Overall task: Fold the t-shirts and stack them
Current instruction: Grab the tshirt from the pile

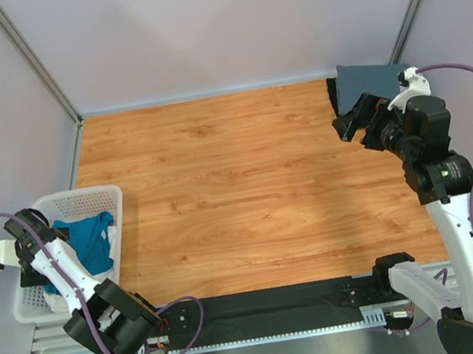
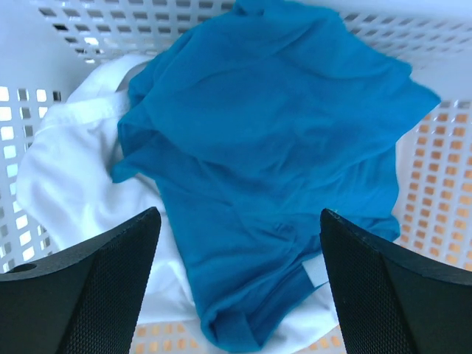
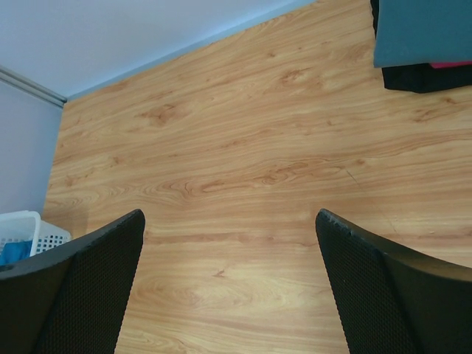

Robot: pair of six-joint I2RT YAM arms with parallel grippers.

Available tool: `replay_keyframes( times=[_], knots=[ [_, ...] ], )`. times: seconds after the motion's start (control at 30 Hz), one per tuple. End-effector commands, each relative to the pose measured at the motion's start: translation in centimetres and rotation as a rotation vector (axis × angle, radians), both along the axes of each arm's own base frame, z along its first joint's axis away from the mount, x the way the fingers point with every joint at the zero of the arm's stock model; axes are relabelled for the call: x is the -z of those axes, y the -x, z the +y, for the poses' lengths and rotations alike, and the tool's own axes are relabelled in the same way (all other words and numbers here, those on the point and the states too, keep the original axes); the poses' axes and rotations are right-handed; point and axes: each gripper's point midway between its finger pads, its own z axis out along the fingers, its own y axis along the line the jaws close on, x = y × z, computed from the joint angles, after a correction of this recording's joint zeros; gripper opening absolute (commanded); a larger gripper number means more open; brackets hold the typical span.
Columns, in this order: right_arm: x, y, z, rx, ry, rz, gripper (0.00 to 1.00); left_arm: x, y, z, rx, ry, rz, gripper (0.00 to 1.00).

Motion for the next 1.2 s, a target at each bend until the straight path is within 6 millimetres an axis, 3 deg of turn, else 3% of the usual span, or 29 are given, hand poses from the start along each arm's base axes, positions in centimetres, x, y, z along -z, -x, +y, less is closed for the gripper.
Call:
replay_keyframes(
  times=[0.0, 0.17, 0.3, 0.57, 0.6, 0.63, 0.7, 0.73, 0.8, 0.83, 0.87, 0.97, 1.03, 1.1, 1.13, 1.17],
  knots=[
    [-0.5, 0.2, -0.3, 0.019, 0.003, -0.024, 1.0, -1.9, -1.1, 2.8, -0.067, -0.115, -0.071, 0.95],
    [-0.3, -0.3, 0.4, -0.012, -0.02, -0.013, 1.0, -0.2, -0.6, 3.4, -0.142, -0.127, -0.064, 0.95],
    [-0.1, -0.8, -0.1, 0.012, 0.0, 0.015, 1.0, 1.7, -0.2, 3.4, -0.186, -0.092, -0.025, 0.95],
    [0.1, -1.4, -0.4, 0.026, 0.008, 0.0, 1.0, 3.1, -2.0, 5.0, -0.172, -0.098, -0.039, 0.89],
    [-0.1, -1.5, -0.5, 0.028, 0.015, -0.003, 1.0, 3.2, -2.0, 5.1, -0.173, -0.098, -0.031, 0.77],
    [-0.2, -1.5, -0.6, 0.037, 0.016, -0.006, 1.0, 3.5, -1.9, 5.2, -0.181, -0.093, -0.021, 0.75],
    [-0.1, -1.7, -0.7, 0.043, 0.02, -0.001, 1.0, 3.9, -1.9, 5.2, -0.192, -0.093, -0.018, 0.54],
    [-0.1, -1.9, -0.7, 0.041, 0.021, -0.005, 1.0, 3.9, -1.9, 5.5, -0.192, -0.101, -0.017, 0.51],
    [0.2, -2.0, -0.6, 0.039, 0.021, 0.001, 1.0, 3.9, -2.0, 5.6, -0.194, -0.104, -0.018, 0.27],
    [0.3, -2.1, -0.7, 0.043, 0.02, 0.006, 1.0, 3.4, -2.2, 5.8, -0.196, -0.108, -0.025, 0.05],
    [0.7, -2.2, -0.7, 0.044, 0.022, 0.017, 1.0, 3.0, -2.3, 5.8, -0.191, -0.111, -0.028, 0.0],
    [1.2, -2.5, -1.0, 0.062, 0.031, 0.027, 1.0, 0.4, -3.2, 6.0, -0.126, -0.153, -0.078, 0.0],
    [1.6, -2.8, -1.5, 0.084, 0.042, 0.028, 1.0, -2.5, -4.1, 6.1, -0.056, -0.216, -0.13, 0.0],
    [1.5, -3.0, -1.7, 0.098, 0.047, 0.02, 1.0, -5.4, -5.7, 5.2, 0.05, -0.257, -0.184, 0.0],
    [1.3, -3.3, -2.0, 0.111, 0.052, 0.01, 1.0, -7.7, -6.7, 5.1, 0.12, -0.299, -0.201, 0.0],
    [1.2, -3.5, -2.1, 0.122, 0.048, 0.011, 1.0, -9.2, -8.3, 3.7, 0.216, -0.303, -0.236, 0.0]
  ],
)
